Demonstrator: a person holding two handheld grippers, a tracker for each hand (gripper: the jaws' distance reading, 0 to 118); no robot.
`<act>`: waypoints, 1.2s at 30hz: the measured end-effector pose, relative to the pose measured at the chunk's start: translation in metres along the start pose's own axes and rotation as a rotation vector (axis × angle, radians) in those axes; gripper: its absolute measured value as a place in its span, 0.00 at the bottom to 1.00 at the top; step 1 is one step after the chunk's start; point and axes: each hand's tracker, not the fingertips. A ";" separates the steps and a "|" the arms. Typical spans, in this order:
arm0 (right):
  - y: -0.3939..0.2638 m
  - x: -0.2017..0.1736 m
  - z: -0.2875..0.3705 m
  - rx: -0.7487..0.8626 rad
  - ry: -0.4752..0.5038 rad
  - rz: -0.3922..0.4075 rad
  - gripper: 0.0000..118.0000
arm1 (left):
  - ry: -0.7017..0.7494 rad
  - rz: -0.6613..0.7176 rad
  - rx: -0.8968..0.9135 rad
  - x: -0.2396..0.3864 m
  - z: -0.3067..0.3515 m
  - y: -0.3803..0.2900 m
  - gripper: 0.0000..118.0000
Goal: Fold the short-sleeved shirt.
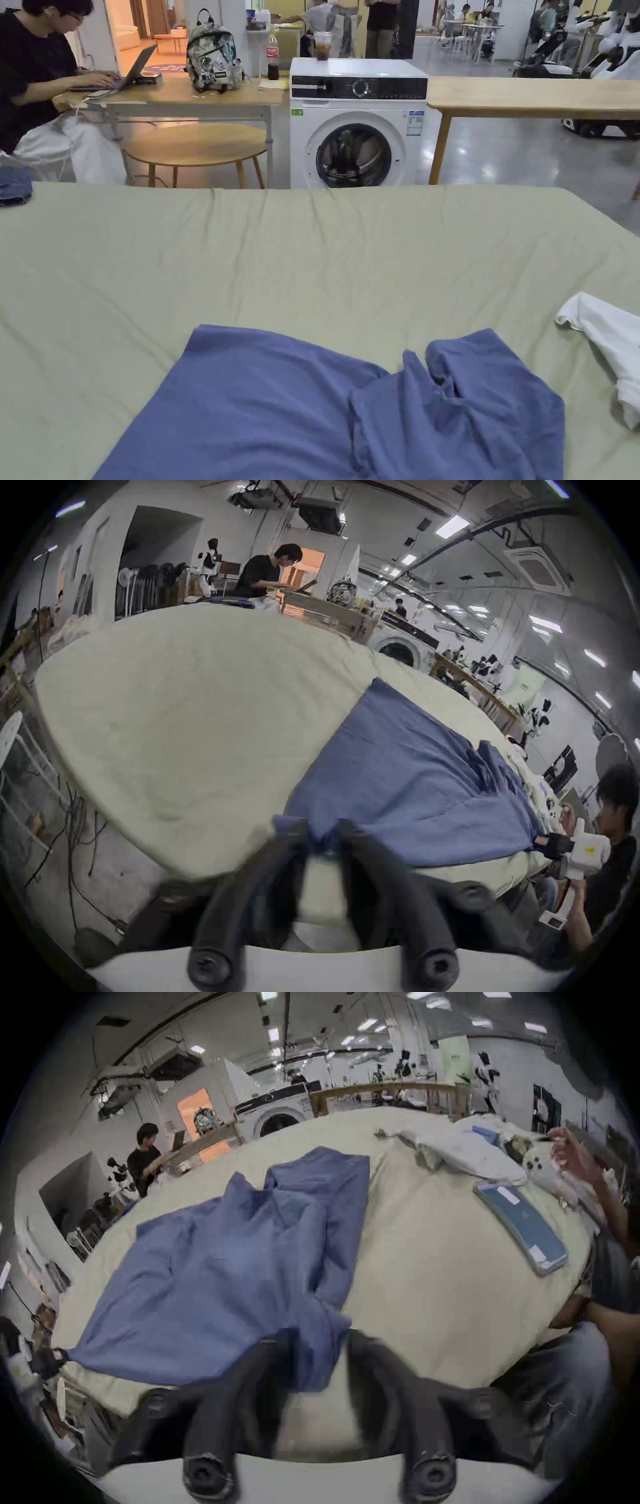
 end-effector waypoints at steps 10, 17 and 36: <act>0.025 0.002 0.068 0.256 -0.014 0.064 0.46 | 0.034 -0.261 0.232 0.056 0.046 0.036 0.42; 0.064 -0.034 0.102 0.374 0.088 0.162 0.09 | -0.096 -0.360 0.386 0.085 0.061 0.060 0.34; 0.057 -0.031 0.076 0.297 0.126 0.175 0.00 | -0.235 -0.446 0.099 0.165 -0.038 0.160 0.14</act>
